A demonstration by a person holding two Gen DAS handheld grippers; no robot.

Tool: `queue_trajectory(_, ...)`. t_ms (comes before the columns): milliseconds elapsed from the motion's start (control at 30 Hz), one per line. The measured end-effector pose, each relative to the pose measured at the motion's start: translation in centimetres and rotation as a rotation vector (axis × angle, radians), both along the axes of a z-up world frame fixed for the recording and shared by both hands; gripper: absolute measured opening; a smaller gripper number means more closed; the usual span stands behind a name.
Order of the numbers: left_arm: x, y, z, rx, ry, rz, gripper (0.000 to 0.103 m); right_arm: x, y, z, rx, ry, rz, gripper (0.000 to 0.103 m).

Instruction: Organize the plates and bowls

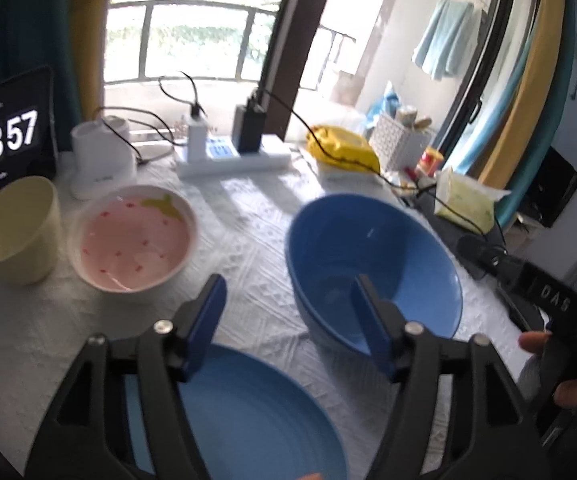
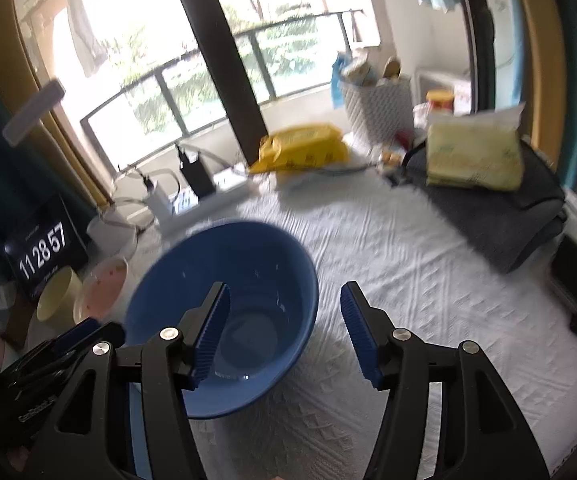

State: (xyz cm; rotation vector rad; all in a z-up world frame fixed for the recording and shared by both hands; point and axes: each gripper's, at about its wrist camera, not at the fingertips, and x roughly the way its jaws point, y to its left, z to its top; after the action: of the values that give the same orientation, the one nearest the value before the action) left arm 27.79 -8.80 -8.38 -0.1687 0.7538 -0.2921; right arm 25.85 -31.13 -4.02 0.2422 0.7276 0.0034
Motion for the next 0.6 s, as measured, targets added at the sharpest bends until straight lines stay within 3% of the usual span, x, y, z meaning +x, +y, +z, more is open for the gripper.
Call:
queue_trajectory(133,-1.0,1.9,0.8,-0.014,-0.025,0.039,0.070,-0.7,0.8,1.8,-0.010,-0.056,0.014,0.061)
queue_trajectory(333,-2.7,5.7,2.2,-0.018,-0.068,0.099,0.071,-1.0,4.3,3.8,0.003,-0.127,0.128,0.061)
queue_trajectory(600,-5.0,11.7,2.8,-0.020,-0.096,0.225,0.071,-0.2,11.5,3.5,-0.011,-0.115,0.281,0.061)
